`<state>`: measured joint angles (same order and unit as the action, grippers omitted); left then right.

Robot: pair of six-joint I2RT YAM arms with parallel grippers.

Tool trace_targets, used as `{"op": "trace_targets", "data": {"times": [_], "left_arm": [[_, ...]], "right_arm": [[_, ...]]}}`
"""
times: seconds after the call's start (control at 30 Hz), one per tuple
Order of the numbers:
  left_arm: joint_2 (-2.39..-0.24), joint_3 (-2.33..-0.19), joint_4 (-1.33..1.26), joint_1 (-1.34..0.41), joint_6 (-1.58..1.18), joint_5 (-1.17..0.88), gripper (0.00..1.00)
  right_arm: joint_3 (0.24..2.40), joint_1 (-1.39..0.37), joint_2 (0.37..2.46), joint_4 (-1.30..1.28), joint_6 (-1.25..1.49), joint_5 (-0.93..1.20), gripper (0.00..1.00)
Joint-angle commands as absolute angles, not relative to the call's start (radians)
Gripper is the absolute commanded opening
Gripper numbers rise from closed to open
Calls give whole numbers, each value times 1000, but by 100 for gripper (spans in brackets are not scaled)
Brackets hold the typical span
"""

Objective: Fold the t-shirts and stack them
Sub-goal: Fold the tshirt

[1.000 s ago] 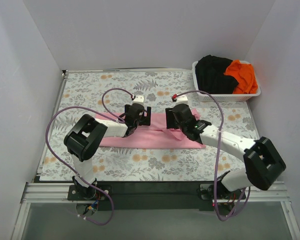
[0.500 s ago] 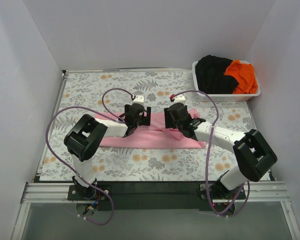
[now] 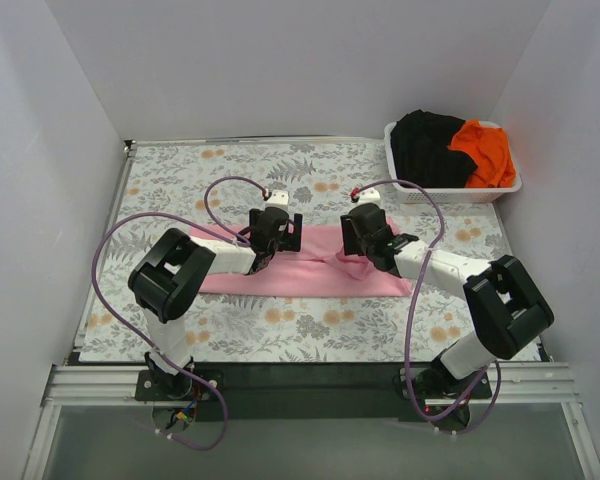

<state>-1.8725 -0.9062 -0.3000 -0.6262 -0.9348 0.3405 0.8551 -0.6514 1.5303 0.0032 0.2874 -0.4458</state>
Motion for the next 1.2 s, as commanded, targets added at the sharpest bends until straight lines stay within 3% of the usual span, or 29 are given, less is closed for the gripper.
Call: {"op": "trace_targets", "data": {"times": [0.0, 0.33, 0.7, 0.8, 0.9, 0.97, 1.17], "left_arm": [[-1894, -904, -239, -626, -931, 353, 80], [-1896, -904, -238, -626, -933, 353, 80], [-1894, -905, -230, -626, -931, 357, 80], [-1890, -905, -230, -626, -931, 359, 80], [-1893, -905, -230, -626, -931, 356, 80], [-1896, -907, -230, -626, -933, 353, 80], [-1908, -914, -222, -626, -930, 356, 80]], "right_arm": [[818, -637, 1508, 49, 233, -390, 54], [764, -618, 1496, 98, 187, -325, 43], [836, -606, 1571, 130, 127, -307, 38], [828, -606, 1571, 130, 132, -296, 33], [818, -606, 1560, 130, 132, -307, 19], [808, -606, 1548, 130, 135, -311, 2], [744, -609, 1431, 117, 163, -266, 1]]}}
